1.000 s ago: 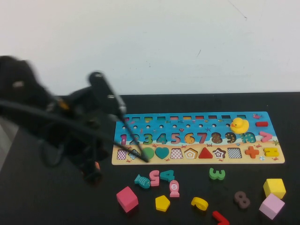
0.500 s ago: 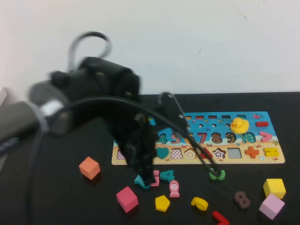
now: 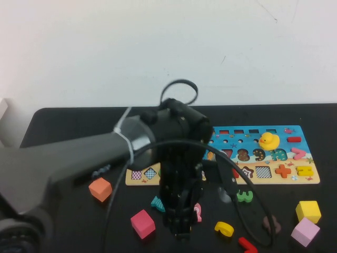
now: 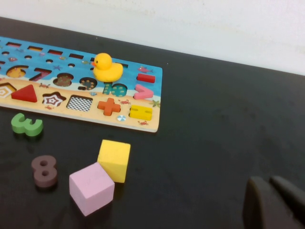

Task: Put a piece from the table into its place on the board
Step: Pick up the "Pentagon"

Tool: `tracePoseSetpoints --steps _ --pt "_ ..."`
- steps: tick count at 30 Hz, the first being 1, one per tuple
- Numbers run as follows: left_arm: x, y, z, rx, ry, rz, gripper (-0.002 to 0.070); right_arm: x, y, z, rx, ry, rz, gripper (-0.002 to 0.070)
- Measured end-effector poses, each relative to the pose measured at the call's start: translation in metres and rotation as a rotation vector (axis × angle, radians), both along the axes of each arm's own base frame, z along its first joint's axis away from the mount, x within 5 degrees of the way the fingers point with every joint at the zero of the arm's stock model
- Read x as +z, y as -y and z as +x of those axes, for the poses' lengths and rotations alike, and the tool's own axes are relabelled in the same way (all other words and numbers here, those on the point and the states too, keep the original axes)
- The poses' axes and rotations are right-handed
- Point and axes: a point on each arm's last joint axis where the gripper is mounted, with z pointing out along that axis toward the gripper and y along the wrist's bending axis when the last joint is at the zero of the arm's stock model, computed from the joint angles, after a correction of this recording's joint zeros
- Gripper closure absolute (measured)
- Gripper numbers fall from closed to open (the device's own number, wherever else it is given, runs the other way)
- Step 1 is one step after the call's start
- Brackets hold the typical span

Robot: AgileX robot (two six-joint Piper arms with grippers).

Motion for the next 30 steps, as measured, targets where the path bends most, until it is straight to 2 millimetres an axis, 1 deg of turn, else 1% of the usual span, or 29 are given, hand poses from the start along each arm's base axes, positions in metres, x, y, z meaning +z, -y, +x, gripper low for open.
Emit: tracePoseSetpoints --steps 2,3,6,13,18,24,30 --pt "-0.006 0.003 0.001 -0.031 0.016 0.005 0.0230 0.000 0.000 0.000 0.000 0.000 0.000 0.0657" --pt "-0.010 0.004 0.003 -0.041 0.023 0.006 0.0207 0.000 0.000 0.000 0.000 0.000 0.000 0.0657" --pt "-0.020 0.007 0.007 -0.056 0.035 0.007 0.0181 0.000 0.000 0.000 -0.002 0.000 0.000 0.0657" --pt "-0.050 0.011 0.011 -0.139 0.006 0.041 0.0171 0.000 0.000 0.000 -0.002 0.000 0.000 0.0657" --pt "-0.068 0.015 0.016 -0.162 0.017 0.032 0.0170 0.000 0.000 0.000 -0.002 0.000 0.000 0.0657" --pt "-0.081 0.020 0.021 -0.164 0.058 -0.004 0.0169 0.000 0.000 0.000 -0.002 0.000 0.000 0.0657" --pt "-0.092 0.021 0.022 -0.164 0.050 0.002 0.0169 0.000 0.000 0.000 -0.004 0.000 0.006 0.0657"
